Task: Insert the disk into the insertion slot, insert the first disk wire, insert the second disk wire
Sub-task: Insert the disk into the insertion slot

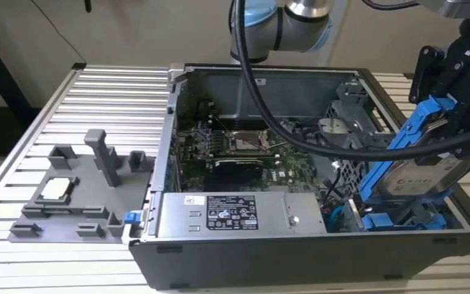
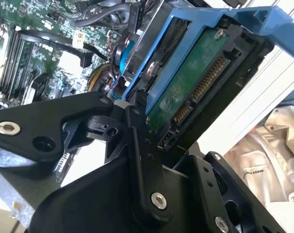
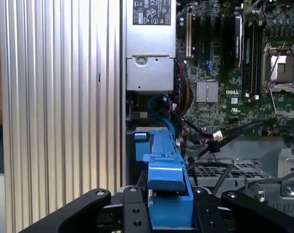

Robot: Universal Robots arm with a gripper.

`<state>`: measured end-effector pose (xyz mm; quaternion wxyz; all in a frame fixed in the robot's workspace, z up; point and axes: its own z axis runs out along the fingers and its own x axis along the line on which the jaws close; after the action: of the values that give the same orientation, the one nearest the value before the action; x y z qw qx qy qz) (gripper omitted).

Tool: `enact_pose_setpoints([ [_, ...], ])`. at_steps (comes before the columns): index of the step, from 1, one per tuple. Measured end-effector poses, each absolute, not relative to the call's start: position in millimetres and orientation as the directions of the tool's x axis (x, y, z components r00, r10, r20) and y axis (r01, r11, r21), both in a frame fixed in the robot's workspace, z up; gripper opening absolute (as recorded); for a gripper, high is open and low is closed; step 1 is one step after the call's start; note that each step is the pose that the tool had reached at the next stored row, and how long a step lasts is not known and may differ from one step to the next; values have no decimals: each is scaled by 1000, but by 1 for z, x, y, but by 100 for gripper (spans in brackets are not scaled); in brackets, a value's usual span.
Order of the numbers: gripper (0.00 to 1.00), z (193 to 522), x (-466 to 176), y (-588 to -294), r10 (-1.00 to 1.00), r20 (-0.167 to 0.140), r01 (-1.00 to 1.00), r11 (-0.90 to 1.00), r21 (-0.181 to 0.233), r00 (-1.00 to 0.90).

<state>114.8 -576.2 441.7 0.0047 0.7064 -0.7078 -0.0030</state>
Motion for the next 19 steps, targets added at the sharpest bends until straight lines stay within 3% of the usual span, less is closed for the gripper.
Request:
enact_pose_setpoints([
  [9, 33, 432, 118, -576, -1000, 1, -1000, 1, 11, -1],
  [19, 33, 420, 121, -576, -1000, -23, -1000, 1, 11, -1],
])
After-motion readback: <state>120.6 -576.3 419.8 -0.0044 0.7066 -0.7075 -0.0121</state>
